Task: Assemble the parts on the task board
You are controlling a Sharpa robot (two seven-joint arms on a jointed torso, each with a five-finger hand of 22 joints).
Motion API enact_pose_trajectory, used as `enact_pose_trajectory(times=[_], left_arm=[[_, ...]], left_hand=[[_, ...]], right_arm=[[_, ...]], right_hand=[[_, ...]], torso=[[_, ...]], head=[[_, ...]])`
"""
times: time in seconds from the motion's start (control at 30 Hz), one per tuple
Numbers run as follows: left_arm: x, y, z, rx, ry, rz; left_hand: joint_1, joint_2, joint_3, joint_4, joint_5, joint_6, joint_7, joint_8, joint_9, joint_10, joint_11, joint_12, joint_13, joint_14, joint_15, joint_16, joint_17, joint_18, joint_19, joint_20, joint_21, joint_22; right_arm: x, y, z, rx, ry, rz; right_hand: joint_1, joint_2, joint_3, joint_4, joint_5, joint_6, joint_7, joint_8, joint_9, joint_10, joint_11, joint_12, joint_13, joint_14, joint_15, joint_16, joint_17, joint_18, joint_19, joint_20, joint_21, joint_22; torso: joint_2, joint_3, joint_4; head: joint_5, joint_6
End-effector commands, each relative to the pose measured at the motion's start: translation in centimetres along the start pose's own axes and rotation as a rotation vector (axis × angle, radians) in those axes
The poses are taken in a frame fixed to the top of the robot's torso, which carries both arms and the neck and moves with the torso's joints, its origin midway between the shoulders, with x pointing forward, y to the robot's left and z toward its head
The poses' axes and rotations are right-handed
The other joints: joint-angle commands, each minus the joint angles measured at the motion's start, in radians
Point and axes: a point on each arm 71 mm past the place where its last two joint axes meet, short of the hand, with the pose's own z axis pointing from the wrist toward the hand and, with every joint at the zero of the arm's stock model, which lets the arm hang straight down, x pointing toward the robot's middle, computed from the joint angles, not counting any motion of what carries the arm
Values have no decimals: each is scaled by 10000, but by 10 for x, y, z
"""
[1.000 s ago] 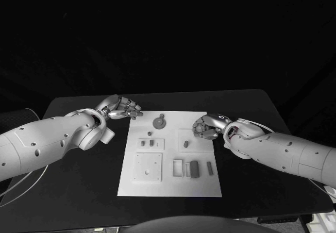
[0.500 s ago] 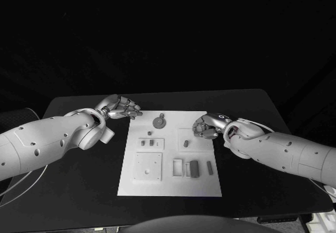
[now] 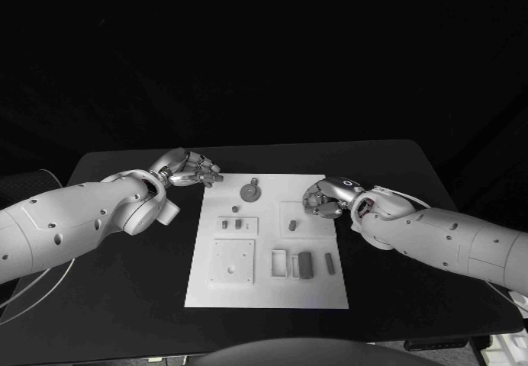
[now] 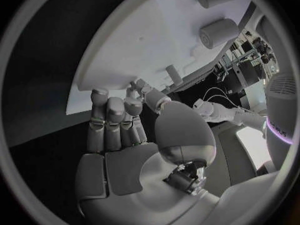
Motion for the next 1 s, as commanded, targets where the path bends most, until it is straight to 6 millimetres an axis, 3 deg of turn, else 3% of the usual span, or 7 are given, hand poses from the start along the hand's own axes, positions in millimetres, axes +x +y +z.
enact_pose_trajectory(times=[0.03,0.7,1.0], left_arm=[[0,-1,0,41,-19,-64],[-3,2,0,-24,-63,-86],[-4,2,0,-20,-80,-83]], left_hand=[[-15,97,1,-69,-21,52,20,37,-20,63,6,-38,-10,90,10,27,7,98,48,16,17,17],[-26,104,-2,-77,-22,24,33,18,-57,59,18,-97,-31,54,22,-17,4,74,14,16,-22,10],[-28,102,-2,-79,-22,21,35,16,-65,61,20,-109,-36,49,25,-26,5,69,8,16,-30,9]], right_arm=[[0,3,-1,-194,-59,-109],[-6,1,-9,-168,10,158],[-24,13,-8,-433,-169,570]], right_hand=[[2,127,48,-6,38,279,228,24,32,28,-73,-47,18,-19,-69,54,17,162,-35,-31,38,175],[-13,156,33,-24,38,275,229,19,33,27,-71,-55,28,-27,-71,56,20,162,-48,-31,39,178],[-7,149,30,-29,38,278,228,20,35,28,-71,-57,32,-31,-72,56,21,162,-52,-32,40,179]], torso=[[-3,-1,-3],[-2,-2,-4],[-3,-7,-3]], head=[[15,17],[32,50],[40,73]])
